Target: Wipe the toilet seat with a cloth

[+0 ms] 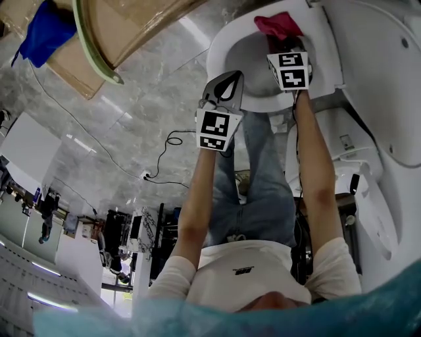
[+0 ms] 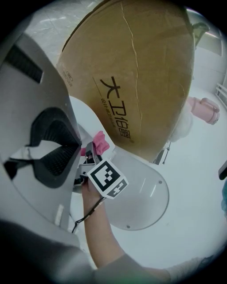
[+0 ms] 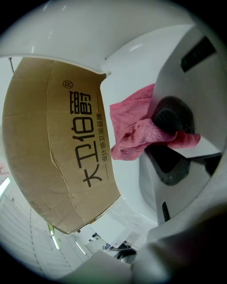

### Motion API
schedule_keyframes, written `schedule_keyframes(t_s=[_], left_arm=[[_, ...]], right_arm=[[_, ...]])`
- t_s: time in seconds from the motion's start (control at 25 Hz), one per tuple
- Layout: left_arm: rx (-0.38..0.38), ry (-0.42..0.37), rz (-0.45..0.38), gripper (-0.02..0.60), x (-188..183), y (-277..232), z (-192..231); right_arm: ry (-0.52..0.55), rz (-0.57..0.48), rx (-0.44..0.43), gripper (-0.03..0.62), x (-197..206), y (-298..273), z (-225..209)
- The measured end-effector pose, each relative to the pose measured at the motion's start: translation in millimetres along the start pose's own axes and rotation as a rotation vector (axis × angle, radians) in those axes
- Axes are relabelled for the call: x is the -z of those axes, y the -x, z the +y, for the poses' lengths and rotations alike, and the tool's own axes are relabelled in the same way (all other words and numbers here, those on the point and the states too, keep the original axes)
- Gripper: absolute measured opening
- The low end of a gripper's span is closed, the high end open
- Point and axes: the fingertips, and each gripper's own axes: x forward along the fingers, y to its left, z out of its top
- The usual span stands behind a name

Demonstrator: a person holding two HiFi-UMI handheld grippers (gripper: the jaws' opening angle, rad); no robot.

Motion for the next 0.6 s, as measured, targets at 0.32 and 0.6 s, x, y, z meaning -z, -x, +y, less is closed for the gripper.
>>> schedule_keyframes(t_s=[0.32,0.6], left_arm=[[0.027,-0.018,-0.006,0.006,-8,-9,-20],[0.054,-0.042,-0.006,0.006,-14,-15,-37]], right_arm=[[-0.068,-0.004,0.028,0.052,15,10,-32],[-0.122,-0.054,0.072,0.052,15,29,-52]])
